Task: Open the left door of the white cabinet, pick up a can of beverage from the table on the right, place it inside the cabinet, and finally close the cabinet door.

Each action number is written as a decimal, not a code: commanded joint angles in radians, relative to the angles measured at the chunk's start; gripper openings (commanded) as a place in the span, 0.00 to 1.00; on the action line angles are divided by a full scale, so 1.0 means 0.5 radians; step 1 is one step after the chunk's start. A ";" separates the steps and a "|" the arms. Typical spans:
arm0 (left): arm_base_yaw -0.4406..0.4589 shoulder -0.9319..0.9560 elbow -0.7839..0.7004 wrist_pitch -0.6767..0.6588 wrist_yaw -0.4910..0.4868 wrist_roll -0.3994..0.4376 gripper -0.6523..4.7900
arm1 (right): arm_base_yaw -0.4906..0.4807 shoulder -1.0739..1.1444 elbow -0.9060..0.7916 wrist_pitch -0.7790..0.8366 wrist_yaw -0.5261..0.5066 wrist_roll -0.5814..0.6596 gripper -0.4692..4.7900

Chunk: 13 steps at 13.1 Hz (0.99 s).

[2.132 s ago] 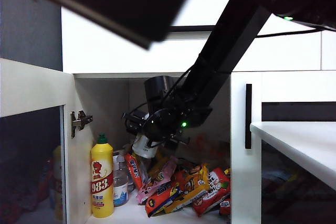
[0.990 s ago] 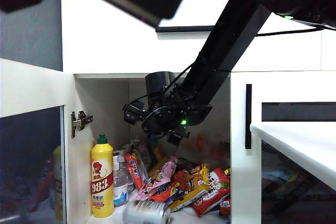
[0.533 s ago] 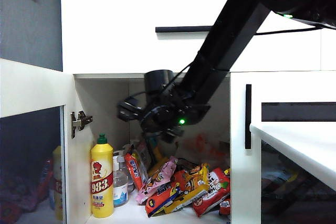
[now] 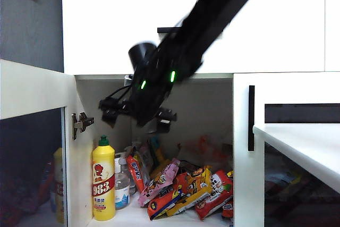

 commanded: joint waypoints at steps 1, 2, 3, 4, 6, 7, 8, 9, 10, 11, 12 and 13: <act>0.000 -0.008 0.007 0.043 -0.008 0.013 1.00 | -0.006 -0.225 0.031 -0.230 -0.022 -0.016 0.90; 0.000 -0.008 0.014 0.043 -0.007 0.014 1.00 | -0.003 -0.304 0.031 -0.310 -0.022 -0.018 0.90; 0.000 -0.014 0.014 0.053 -0.007 0.014 1.00 | -0.003 -0.380 0.031 -0.375 -0.018 -0.018 0.90; 0.000 -0.031 0.014 0.063 -0.008 0.013 1.00 | -0.004 -0.465 0.031 -0.494 0.009 -0.018 0.90; -0.001 -0.104 0.014 0.093 -0.005 0.005 1.00 | -0.003 -0.653 0.031 -1.029 -0.004 -0.038 0.90; 0.001 -0.138 0.014 0.101 -0.006 0.005 1.00 | 0.002 -0.716 0.031 -1.305 -0.059 -0.008 0.90; 0.000 -0.164 0.014 0.120 0.002 0.005 1.00 | 0.011 -0.750 0.027 -1.506 -0.113 -0.001 0.90; -0.001 -0.188 0.014 0.121 0.008 0.005 1.00 | 0.018 -0.767 0.027 -1.633 -0.107 -0.002 0.90; -0.002 -0.234 0.014 0.124 0.016 0.004 1.00 | 0.061 -0.822 -0.020 -1.762 -0.076 -0.020 0.90; -0.003 -0.259 0.014 0.121 0.015 -0.002 1.00 | 0.115 -0.906 -0.154 -1.699 -0.098 -0.016 0.88; -0.003 -0.285 0.014 0.119 0.016 -0.002 1.00 | 0.200 -1.009 -0.302 -1.678 -0.095 -0.018 0.88; -0.003 -0.294 0.014 0.108 0.017 -0.002 1.00 | 0.269 -1.135 -0.448 -1.633 -0.043 -0.016 0.88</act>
